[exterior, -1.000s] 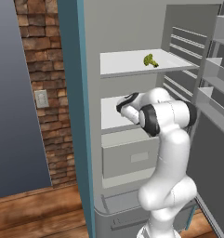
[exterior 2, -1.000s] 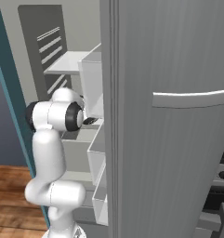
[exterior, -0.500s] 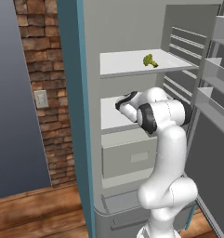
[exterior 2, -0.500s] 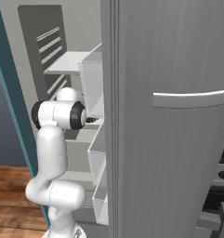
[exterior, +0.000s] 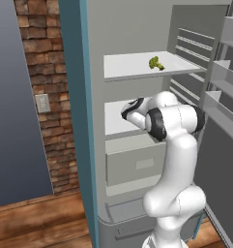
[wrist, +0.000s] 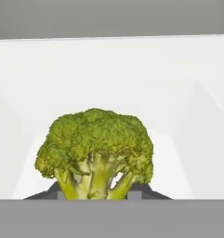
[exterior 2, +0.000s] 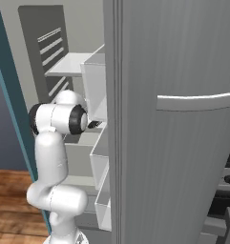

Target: Place one broccoli and one fish in each tupperware on the nearby counter, to pack two identical lunches.

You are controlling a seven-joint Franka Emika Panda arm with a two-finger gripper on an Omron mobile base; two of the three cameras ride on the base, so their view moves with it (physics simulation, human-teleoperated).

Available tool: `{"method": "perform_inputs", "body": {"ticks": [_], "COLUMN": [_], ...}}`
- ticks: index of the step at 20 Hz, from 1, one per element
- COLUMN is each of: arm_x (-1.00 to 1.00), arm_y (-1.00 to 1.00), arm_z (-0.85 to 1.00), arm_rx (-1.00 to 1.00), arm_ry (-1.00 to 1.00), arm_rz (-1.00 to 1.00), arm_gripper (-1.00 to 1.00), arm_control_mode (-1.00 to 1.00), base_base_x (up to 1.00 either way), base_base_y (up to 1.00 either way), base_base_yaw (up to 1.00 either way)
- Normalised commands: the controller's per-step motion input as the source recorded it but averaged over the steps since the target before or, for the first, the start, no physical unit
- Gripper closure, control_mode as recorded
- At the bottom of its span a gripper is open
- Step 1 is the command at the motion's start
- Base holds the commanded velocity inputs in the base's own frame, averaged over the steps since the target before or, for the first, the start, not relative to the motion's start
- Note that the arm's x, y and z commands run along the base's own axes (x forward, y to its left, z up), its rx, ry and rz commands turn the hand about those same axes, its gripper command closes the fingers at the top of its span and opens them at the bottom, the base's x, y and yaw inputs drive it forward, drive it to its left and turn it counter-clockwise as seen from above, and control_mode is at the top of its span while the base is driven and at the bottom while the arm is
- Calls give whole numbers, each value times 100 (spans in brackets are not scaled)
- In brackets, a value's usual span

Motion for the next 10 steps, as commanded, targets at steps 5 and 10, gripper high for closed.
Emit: {"method": "perform_inputs", "body": {"ticks": [5,10], "arm_x": [-80,-88], "arm_y": [7,0], "arm_z": [39,61], "arm_rx": [-1,-2], "arm_ry": [8,13], "arm_rz": [3,2], "arm_gripper": [100,100], "arm_control_mode": [-100,-100], "base_base_x": [0,0], "base_base_y": [0,0], "base_base_yaw": [0,0]}}
